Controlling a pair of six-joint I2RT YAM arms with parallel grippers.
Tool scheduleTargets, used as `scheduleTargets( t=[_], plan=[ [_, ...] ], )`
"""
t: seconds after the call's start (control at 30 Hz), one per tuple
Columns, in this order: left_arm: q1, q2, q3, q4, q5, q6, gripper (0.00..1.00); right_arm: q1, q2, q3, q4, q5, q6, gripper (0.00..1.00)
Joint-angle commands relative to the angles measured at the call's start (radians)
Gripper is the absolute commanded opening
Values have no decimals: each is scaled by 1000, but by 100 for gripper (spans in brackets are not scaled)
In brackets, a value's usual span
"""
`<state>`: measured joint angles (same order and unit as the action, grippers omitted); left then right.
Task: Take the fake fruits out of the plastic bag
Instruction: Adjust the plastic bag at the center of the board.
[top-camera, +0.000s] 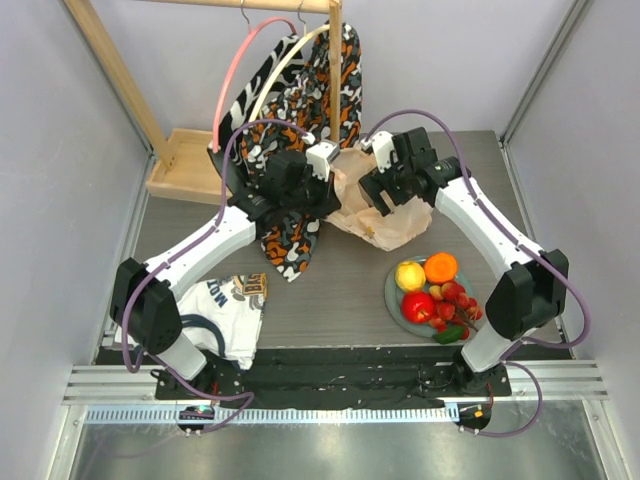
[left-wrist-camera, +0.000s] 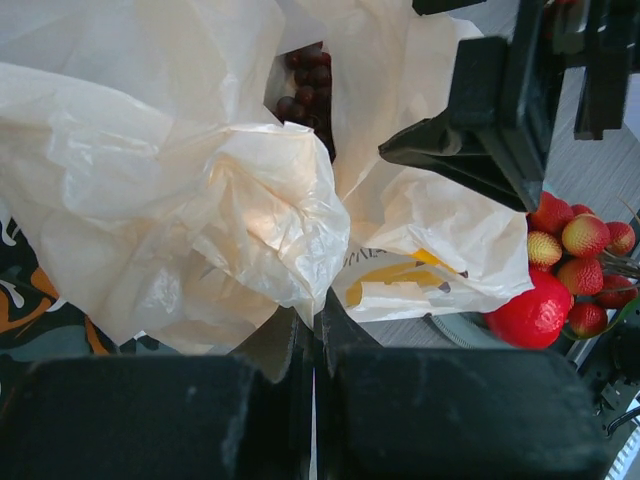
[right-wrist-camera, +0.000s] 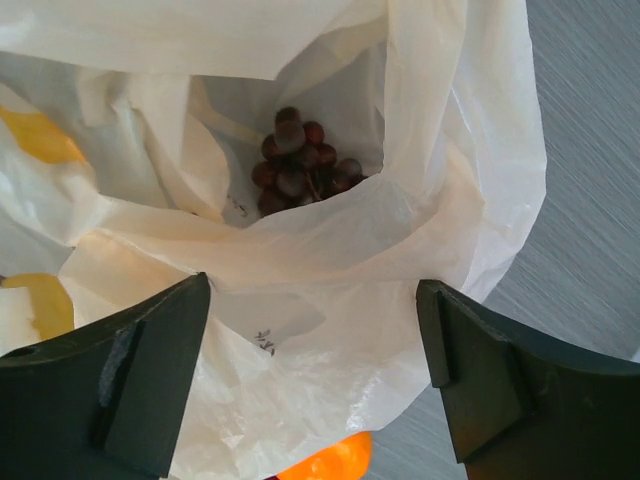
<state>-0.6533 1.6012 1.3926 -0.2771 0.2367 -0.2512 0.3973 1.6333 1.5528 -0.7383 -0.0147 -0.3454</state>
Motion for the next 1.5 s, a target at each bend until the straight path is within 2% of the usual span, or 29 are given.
scheduleTargets(
  t=[0.0, 0.2, 0.23, 0.27, 0.3, 0.43, 0.53, 0.57, 0.67, 0.7, 0.77, 0.8, 0.83, 0.87, 0.93, 0.97, 1.03, 1.07, 1.13, 1.17, 1.23, 1.27, 1.33, 1.4, 1.43, 1.47],
  plan=[
    [-2, -17, 17, 53, 23, 4, 0, 2, -50, -46, 26, 131, -44, 94],
    [0, -1, 32, 52, 26, 7, 0, -3, 17, -57, 105, 199, -99, 94],
    [0, 2, 36, 52, 29, 9, 0, -8, 31, -47, 106, 196, -115, 88],
    [0, 3, 43, 52, 27, 12, 0, -14, 58, -31, 103, 184, -122, 80],
    [0, 8, 48, 55, 27, 12, 0, -18, 75, 4, 91, 174, -135, 59],
    [0, 28, 85, 58, 18, 21, 0, -87, 180, 119, 56, 179, -202, 19],
    [0, 54, 140, 59, 16, 35, 0, -179, 263, 283, 17, 134, -188, 3],
    [0, 72, 158, 59, 13, 41, 0, -204, 276, 327, 16, 125, -182, 1],
    [0, 112, 273, 58, 12, 81, 0, -271, 341, 519, 11, 94, -188, 1],
    [0, 149, 308, 55, 33, 145, 0, -282, 356, 620, 7, 85, -190, 1],
    [-11, 187, 451, 0, 67, 263, 0, -313, 395, 714, 7, 70, -184, 1],
    [-15, 233, 504, -26, 52, 379, 0, -325, 401, 789, 14, 61, -176, 1],
    [-16, 252, 614, -45, 43, 407, 0, -333, 408, 820, 20, 50, -170, 1],
    [-16, 276, 659, -56, 27, 437, 0, -350, 405, 842, 42, 47, -167, 1],
    [-16, 333, 752, -47, -36, 486, 0, -367, 372, 846, 69, 39, -153, 1],
    [-14, 348, 829, -33, -48, 497, 0, -385, 352, 808, 103, 27, -149, 1],
    [-16, 380, 879, -25, -53, 518, 0, -414, 301, 736, 146, 27, -139, 1],
    [-16, 384, 899, -28, -47, 517, 0, -422, 242, 645, 177, -13, -142, 1],
    [-14, 364, 882, -48, -27, 494, 0, -437, 176, 542, 207, -28, -148, 1],
    [-16, 350, 837, -60, -20, 481, 0, -440, 119, 451, 220, -62, -147, 1],
    [-16, 289, 749, -86, 34, 458, 0, -443, 59, 385, 202, -123, -109, 1],
    [-16, 267, 649, -94, 53, 431, 0, -442, 1, 328, 194, -142, -89, 1],
    [-16, 218, 551, -105, 93, 396, 0, -440, -48, 291, 183, -156, -15, 1],
    [-17, 143, 403, -106, 131, 343, 0, -439, -107, 260, 82, -180, -1, 1],
    [-22, 119, 354, -108, 144, 336, 0, -439, -131, 241, 42, -182, -16, 8],
    [-25, 71, 317, -106, 156, 326, 0, -439, -156, 180, -13, -176, -74, 25]
  ],
)
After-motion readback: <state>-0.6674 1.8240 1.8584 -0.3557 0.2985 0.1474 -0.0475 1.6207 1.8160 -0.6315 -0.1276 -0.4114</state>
